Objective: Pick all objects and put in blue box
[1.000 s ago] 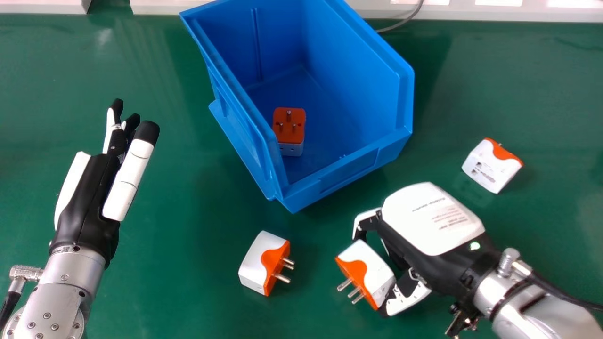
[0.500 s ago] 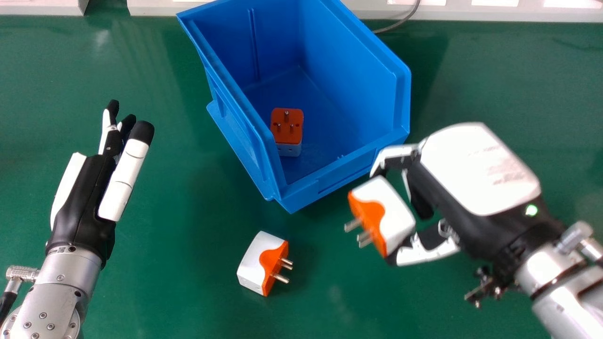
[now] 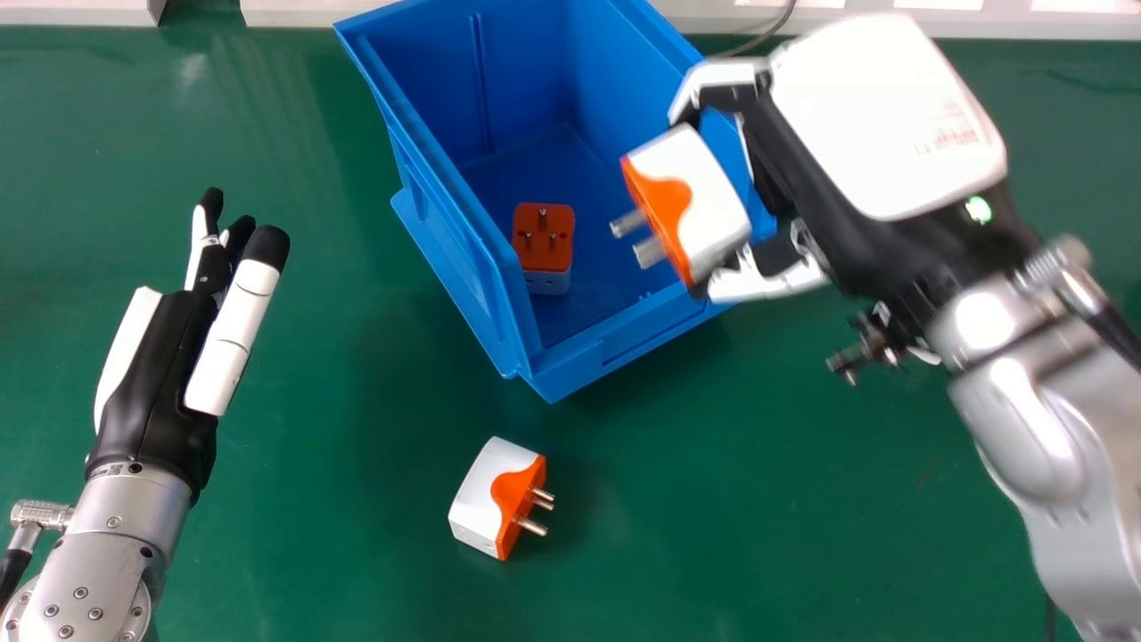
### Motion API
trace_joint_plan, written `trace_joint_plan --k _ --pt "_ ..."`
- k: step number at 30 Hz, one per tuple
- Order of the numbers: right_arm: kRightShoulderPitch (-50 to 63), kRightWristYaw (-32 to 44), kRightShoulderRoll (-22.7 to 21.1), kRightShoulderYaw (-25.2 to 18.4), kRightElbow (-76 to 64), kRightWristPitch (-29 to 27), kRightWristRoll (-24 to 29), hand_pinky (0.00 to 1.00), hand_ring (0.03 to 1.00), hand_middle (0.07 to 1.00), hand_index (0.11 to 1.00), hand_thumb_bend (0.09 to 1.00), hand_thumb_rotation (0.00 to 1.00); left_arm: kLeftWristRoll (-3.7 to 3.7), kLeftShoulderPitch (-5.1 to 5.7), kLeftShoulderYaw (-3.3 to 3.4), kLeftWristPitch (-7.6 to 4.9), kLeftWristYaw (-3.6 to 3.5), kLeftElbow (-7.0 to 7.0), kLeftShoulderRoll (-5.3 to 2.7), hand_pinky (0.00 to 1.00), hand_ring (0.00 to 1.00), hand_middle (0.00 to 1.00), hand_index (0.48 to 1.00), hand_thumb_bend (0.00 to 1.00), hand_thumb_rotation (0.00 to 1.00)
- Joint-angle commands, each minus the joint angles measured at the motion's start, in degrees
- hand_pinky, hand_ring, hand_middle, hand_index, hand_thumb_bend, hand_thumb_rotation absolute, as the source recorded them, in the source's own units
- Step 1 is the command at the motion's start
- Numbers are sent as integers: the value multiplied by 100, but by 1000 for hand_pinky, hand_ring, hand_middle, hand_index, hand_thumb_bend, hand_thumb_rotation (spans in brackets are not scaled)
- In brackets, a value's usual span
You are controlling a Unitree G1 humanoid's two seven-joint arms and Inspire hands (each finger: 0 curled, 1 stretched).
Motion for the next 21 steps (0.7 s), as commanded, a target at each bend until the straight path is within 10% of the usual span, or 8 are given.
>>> trace_joint_plan --k 1,21 --pt "-548 -241 128 111 400 0 -48 23 69 118 469 496 144 -53 -22 23 10 -15 -117 82 1000 1000 1000 1000 785 1000" --pt "-3869 -1646 1102 1590 5546 128 -308 28 74 138 476 498 138 10 207 4 208 66 -490 12 1000 1000 1000 1000 782 1000"
